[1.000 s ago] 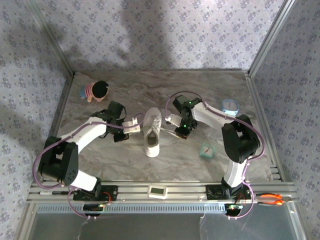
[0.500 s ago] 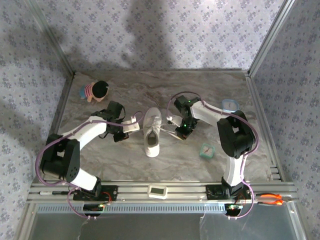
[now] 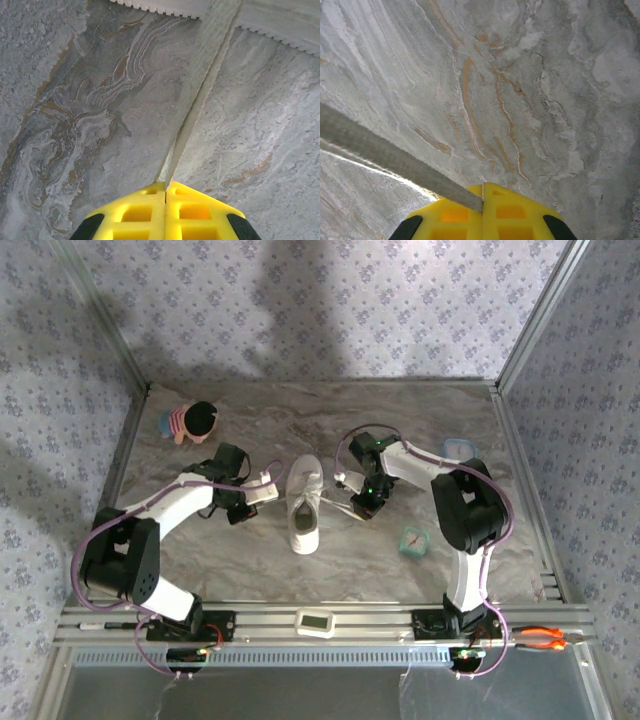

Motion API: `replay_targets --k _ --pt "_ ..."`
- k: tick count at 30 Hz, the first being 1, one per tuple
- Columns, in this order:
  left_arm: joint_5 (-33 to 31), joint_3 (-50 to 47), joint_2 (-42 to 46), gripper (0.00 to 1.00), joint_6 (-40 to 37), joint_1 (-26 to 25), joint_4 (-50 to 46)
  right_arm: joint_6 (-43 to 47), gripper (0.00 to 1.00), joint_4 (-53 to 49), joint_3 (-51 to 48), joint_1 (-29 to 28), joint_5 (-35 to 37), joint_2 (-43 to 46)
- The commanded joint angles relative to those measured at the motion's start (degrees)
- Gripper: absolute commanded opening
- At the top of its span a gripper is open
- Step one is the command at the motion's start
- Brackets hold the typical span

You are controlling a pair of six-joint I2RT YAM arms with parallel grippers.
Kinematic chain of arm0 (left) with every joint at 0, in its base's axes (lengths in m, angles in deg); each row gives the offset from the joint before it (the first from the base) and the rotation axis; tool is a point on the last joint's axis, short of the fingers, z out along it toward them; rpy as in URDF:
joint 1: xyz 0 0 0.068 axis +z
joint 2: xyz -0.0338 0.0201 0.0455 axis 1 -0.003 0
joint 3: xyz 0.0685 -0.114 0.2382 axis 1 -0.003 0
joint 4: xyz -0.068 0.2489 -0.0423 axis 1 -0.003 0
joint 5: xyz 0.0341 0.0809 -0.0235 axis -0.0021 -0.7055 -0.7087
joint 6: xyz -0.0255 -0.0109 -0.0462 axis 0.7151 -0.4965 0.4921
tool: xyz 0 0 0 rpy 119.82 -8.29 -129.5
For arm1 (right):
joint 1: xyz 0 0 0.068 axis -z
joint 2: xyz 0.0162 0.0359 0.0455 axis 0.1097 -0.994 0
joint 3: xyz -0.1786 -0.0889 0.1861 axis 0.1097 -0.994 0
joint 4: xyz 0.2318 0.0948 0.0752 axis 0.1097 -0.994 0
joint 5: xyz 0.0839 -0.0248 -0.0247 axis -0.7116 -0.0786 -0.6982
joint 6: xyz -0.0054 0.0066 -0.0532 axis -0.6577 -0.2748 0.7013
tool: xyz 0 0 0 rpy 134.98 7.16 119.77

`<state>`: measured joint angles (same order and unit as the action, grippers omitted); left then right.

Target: Tie the shoes

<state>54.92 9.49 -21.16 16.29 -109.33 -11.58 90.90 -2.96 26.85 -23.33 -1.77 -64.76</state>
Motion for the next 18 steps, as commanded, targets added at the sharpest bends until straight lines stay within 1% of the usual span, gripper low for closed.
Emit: replay_targets --k 1,18 --pt "-6.7 -1.3 -1.6 0.0 2.1 1.1 -5.1 -1.8 0.0 -5.0 -0.1 1.7 4.2 -2.1" --pt "-9.1 -1.7 -3.9 0.0 3.8 1.1 -5.2 -3.4 0.0 -3.7 -1.7 0.9 8.7 -3.7"
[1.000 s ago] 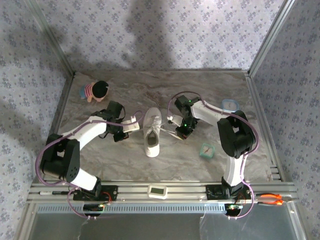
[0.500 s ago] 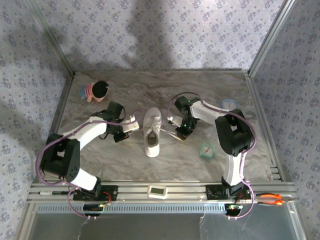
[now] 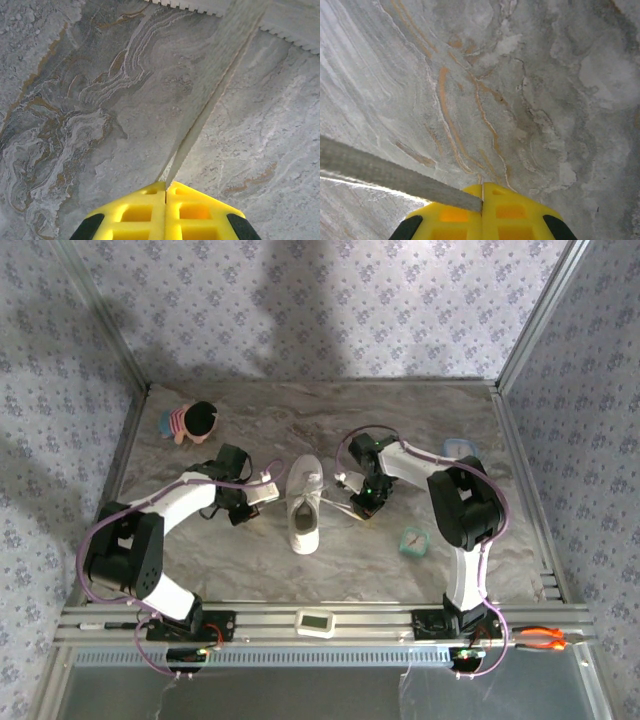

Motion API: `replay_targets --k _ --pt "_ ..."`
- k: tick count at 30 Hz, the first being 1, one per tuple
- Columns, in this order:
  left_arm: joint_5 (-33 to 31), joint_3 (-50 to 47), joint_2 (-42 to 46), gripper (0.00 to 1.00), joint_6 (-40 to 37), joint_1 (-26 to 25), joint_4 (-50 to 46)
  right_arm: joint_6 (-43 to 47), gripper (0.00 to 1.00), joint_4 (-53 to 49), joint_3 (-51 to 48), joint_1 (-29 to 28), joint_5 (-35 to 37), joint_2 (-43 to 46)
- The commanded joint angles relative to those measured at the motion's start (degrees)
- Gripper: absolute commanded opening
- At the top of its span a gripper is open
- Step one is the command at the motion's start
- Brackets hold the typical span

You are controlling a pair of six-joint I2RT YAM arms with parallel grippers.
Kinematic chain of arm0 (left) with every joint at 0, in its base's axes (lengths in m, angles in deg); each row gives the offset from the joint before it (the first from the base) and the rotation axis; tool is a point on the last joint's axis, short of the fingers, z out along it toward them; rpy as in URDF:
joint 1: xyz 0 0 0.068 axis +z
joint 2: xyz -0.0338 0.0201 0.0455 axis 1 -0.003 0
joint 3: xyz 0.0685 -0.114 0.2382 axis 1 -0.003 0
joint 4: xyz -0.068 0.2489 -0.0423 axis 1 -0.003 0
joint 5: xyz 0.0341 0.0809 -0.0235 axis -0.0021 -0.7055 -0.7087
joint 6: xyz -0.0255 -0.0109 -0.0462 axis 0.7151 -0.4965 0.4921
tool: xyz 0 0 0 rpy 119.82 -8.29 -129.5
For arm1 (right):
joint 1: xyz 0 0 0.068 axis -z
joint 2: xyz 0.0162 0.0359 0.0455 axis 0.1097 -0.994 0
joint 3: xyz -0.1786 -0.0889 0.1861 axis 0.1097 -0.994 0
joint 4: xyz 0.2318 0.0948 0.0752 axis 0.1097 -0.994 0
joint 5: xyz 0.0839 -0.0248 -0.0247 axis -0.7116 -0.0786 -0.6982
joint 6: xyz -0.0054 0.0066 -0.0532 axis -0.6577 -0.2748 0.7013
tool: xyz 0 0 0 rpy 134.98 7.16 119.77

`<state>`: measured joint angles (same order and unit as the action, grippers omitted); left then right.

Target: Tie the shoes

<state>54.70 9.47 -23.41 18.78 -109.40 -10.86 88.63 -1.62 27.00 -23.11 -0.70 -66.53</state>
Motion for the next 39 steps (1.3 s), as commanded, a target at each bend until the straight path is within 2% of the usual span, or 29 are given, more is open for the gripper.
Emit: replay_targets --k 1,14,18,20,21,23,25,27,29,35,39 --pt "-9.0 -1.7 -1.7 0.0 1.6 1.2 -5.9 -1.3 0.0 -4.8 -2.2 0.7 7.9 -1.9" --pt "-10.8 -2.0 -3.0 0.0 3.3 1.2 -8.0 -3.4 0.0 -4.7 -4.0 0.4 14.2 -1.4" --pt "-12.0 -1.7 -3.0 0.0 3.6 0.8 -7.8 -3.6 0.0 -3.9 -4.1 0.1 13.2 -0.8" --pt "-11.8 -1.6 -2.0 0.0 4.0 0.6 -7.0 -3.6 0.01 -2.3 -4.4 0.1 10.3 1.8" --pt "-11.6 -1.9 -1.1 0.04 3.9 0.6 -5.1 -3.6 0.11 -0.9 -4.6 0.4 8.4 3.8" --pt "-11.1 -3.8 1.7 0.24 3.5 0.6 -1.2 -3.8 0.31 1.7 -5.1 1.2 4.4 7.7" --pt "-9.9 -5.8 5.2 0.36 3.8 0.8 2.2 -4.2 0.42 4.1 -6.0 2.1 0.4 11.1" --pt "-8.2 -6.8 8.4 0.45 4.3 1.4 4.2 -4.4 0.49 5.9 -6.6 3.1 -2.5 14.1" --pt "-6.7 -7.4 10.7 0.49 4.8 2.1 5.6 -4.4 0.53 6.8 -9.9 3.7 -4.7 16.8" --pt "-3.2 -6.4 15.7 0.5 7.3 4.0 6.6 -5.7 0.56 10.5 -15.2 5.4 -10.0 26.3" --pt "3.0 -4.3 18.1 0.5 10.6 5.0 6.9 -4.8 0.56 14.8 -17.2 4.9 -12.2 32.2"
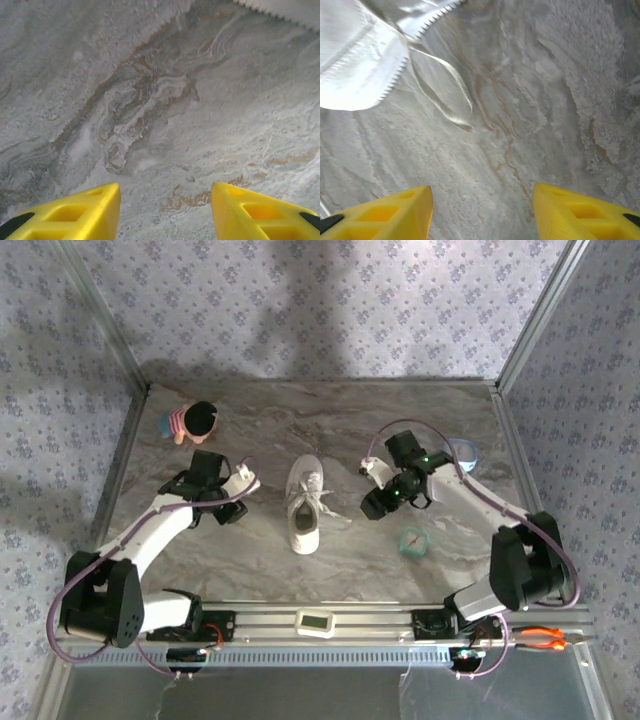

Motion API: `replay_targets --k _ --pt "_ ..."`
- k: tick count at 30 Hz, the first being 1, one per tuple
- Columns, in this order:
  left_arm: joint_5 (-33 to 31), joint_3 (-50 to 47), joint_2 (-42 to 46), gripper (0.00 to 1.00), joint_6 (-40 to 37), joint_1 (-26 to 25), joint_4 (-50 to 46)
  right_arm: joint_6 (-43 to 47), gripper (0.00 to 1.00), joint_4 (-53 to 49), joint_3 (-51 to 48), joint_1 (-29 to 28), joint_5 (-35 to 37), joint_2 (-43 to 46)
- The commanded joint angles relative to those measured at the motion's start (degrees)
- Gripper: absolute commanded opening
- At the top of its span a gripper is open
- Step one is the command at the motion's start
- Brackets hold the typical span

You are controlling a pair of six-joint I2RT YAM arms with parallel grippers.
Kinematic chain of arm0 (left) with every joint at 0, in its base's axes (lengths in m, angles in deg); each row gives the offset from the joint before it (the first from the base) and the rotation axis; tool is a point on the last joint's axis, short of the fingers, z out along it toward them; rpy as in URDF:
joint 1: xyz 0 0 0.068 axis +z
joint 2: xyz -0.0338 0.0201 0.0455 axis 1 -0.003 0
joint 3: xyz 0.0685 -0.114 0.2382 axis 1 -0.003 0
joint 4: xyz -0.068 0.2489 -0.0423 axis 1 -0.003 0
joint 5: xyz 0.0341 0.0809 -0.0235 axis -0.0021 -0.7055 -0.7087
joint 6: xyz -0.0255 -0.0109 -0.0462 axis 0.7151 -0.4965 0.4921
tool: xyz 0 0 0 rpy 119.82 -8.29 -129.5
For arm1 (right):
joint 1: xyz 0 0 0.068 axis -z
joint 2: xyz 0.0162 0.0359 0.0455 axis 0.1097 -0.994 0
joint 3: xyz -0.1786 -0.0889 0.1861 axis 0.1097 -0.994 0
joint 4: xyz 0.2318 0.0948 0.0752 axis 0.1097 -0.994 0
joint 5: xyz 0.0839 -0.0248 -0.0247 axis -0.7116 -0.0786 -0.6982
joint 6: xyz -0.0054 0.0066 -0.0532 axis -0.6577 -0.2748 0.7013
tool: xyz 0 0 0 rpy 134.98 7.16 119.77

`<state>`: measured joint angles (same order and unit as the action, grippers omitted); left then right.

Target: Tie the shoes

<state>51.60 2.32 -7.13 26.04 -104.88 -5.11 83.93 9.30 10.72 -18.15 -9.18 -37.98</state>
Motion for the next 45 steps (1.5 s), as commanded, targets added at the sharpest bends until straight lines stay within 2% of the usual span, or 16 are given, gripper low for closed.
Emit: replay_targets --k 1,6,8,11,18,29,31,32,34,35,36,42,45 --pt "7.7 3.4 2.1 0.5 4.3 0.5 1.3 0.6 0.56 4.9 -1.2 -0.6 -3.2 4.4" --pt "19.1 5.8 1.4 0.47 13.7 -0.3 4.9 9.7 0.55 12.0 -0.4 -7.4 7.8 3.9" --pt "19.2 7.5 -0.2 0.48 20.0 -1.8 6.5 13.7 0.56 13.8 1.1 -9.3 10.8 1.3" --pt "19.9 11.4 -4.1 0.49 24.2 -5.1 6.0 18.3 0.57 14.8 4.6 -10.7 12.4 -3.7" --pt "21.7 14.6 -11.2 0.53 25.8 -11.1 8.8 25.2 0.57 14.3 12.0 -13.0 12.6 -12.9" --pt "24.5 16.9 -17.7 0.53 26.0 -11.5 8.4 28.7 0.55 13.4 16.7 -14.3 7.8 -19.4" --pt "24.9 16.9 -18.3 0.53 26.3 -11.5 8.4 29.0 0.49 12.8 17.1 -14.5 7.3 -20.1" --pt "25.0 16.9 -18.6 0.53 26.5 -11.5 8.3 29.1 0.39 12.2 17.3 -14.6 7.2 -20.4" --pt "25.1 17.0 -19.0 0.53 26.6 -11.5 7.9 29.2 0.14 11.4 17.5 -14.7 7.4 -20.4" --pt "25.1 17.0 -19.2 0.54 26.6 -11.5 7.7 29.3 0.04 11.5 17.2 -14.8 7.5 -20.1" --pt "25.1 17.1 -19.4 0.54 26.6 -11.5 7.3 29.1 0.0 11.9 16.7 -14.8 7.7 -19.7" --pt "24.5 16.8 -20.0 0.54 27.1 -11.5 6.1 25.7 0.0 14.4 13.4 -13.6 8.1 -16.0" --pt "24.5 16.7 -20.3 0.5 27.1 -11.5 5.5 24.8 0.0 14.8 12.0 -13.0 8.5 -14.8"
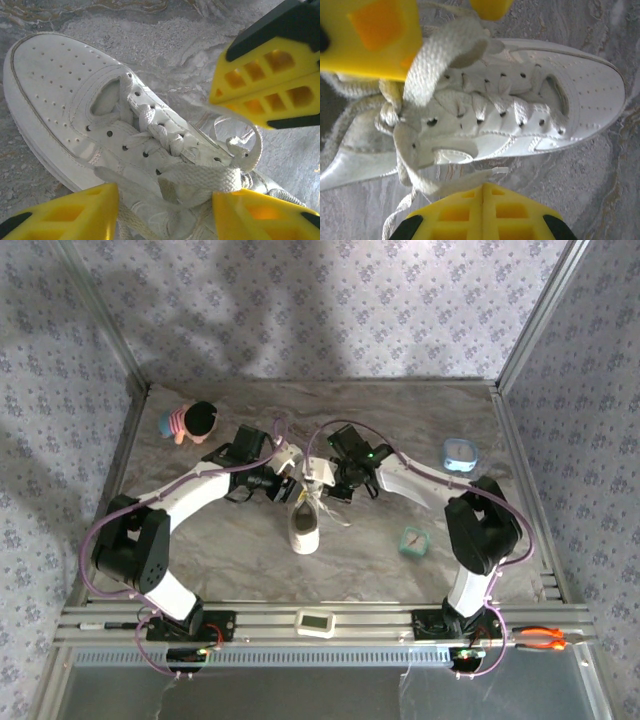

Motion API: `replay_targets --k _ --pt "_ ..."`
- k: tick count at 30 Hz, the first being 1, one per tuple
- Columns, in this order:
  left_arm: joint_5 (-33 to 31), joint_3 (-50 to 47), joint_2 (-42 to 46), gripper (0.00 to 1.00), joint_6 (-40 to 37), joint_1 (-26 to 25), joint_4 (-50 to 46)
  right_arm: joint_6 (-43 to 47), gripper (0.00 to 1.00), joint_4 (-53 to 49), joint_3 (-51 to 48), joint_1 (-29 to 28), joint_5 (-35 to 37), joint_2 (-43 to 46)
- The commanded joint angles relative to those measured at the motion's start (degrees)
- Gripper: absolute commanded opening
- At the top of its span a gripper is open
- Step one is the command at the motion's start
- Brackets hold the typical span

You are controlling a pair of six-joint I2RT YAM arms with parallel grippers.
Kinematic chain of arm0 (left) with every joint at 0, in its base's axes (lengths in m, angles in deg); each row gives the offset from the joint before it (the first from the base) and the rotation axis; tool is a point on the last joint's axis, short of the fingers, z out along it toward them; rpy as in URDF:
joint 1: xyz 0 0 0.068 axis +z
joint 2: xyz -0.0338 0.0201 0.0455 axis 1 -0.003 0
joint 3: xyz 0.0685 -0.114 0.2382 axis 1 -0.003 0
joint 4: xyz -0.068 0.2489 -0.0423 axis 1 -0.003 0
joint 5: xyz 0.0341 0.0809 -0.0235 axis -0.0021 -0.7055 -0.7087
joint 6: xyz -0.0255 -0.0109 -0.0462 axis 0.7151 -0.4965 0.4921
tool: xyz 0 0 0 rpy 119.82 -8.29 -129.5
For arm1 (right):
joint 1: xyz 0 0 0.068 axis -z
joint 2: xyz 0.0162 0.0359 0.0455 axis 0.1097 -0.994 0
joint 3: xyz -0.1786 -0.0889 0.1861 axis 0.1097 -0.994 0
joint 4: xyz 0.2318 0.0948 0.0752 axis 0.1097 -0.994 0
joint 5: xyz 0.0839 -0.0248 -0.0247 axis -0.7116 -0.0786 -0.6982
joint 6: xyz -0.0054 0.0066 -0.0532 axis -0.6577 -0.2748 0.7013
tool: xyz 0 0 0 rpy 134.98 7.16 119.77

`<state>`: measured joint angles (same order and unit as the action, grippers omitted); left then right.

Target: Tie the shoes

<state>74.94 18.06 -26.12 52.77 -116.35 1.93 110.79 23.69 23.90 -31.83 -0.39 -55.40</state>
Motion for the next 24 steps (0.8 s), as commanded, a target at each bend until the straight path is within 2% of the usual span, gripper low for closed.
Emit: replay_targets --k 1,10,11,13,15,18,24 --pt "1.2 0.9 -1.3 0.5 0.5 0.0 -1.6 -2.4 0.0 0.6 -1.5 0.8 -0.3 3.0" --pt "1.3 0.5 -1.9 0.51 0.8 0.1 -1.7 -5.0 0.0 3.0 -5.3 1.9 -1.5 5.7" --pt "1.5 0.6 -1.9 0.51 0.8 0.1 -1.8 -4.6 0.02 3.9 -6.4 1.8 -1.3 6.2" --pt "1.9 0.8 -2.1 0.51 0.9 0.2 -1.8 -2.6 0.37 6.5 -8.7 1.0 0.2 7.3" --pt "2.8 1.0 -2.4 0.51 1.1 0.5 -2.0 -0.7 0.49 8.7 -10.1 0.5 1.2 7.9" --pt "4.4 1.4 -3.0 0.51 1.7 1.2 -2.1 1.9 0.54 10.8 -9.9 -0.1 2.3 7.1" --pt "6.3 2.5 -4.1 0.51 1.9 1.9 -3.6 5.0 0.54 14.2 -7.2 -1.7 4.9 3.3"
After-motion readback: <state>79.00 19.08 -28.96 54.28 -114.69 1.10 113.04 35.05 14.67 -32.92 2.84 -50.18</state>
